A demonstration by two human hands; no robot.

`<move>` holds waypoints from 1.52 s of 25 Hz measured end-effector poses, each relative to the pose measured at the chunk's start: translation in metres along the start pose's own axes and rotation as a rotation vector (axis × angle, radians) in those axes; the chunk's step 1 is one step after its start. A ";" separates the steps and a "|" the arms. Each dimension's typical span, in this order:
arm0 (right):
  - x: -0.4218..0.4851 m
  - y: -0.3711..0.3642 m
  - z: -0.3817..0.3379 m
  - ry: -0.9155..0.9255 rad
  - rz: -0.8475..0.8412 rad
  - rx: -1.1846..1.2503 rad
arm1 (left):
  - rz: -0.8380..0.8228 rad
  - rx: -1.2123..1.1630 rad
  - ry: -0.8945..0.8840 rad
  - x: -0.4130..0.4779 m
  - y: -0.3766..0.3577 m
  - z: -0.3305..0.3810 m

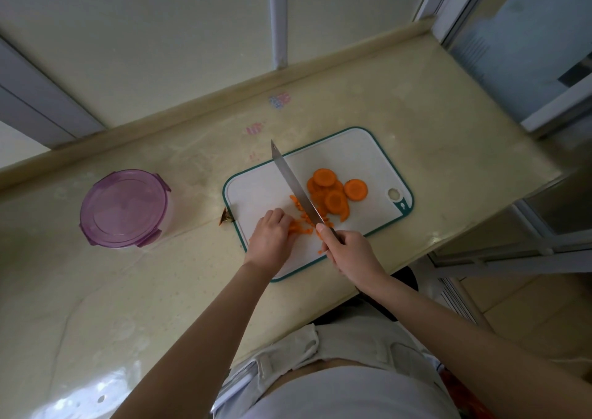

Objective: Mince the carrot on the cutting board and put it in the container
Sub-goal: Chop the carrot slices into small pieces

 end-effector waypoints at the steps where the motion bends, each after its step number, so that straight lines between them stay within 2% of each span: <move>1: 0.000 0.000 0.000 0.000 0.001 -0.002 | 0.049 -0.006 0.010 -0.001 0.002 -0.001; 10: 0.000 -0.013 -0.002 -0.005 -0.081 -0.155 | 0.186 -0.089 0.087 -0.008 0.012 0.002; 17: 0.006 -0.021 -0.002 0.013 -0.061 -0.311 | 0.186 -0.109 0.107 -0.010 0.012 0.003; 23: 0.016 -0.031 -0.006 0.038 -0.063 -0.291 | 0.186 -0.101 0.090 -0.008 0.013 0.004; 35: 0.018 -0.013 -0.008 0.042 -0.040 -0.181 | 0.063 -0.016 0.040 -0.004 0.018 -0.002; 38: 0.014 -0.015 -0.007 0.045 -0.060 -0.177 | 0.006 -0.011 0.143 -0.003 0.015 -0.012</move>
Point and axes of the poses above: each hand's wrist, its own x-axis towards the middle knuckle, its own y-axis out of the back of the hand, z = x × y, the point moved 9 cm from there along x, towards the middle knuckle
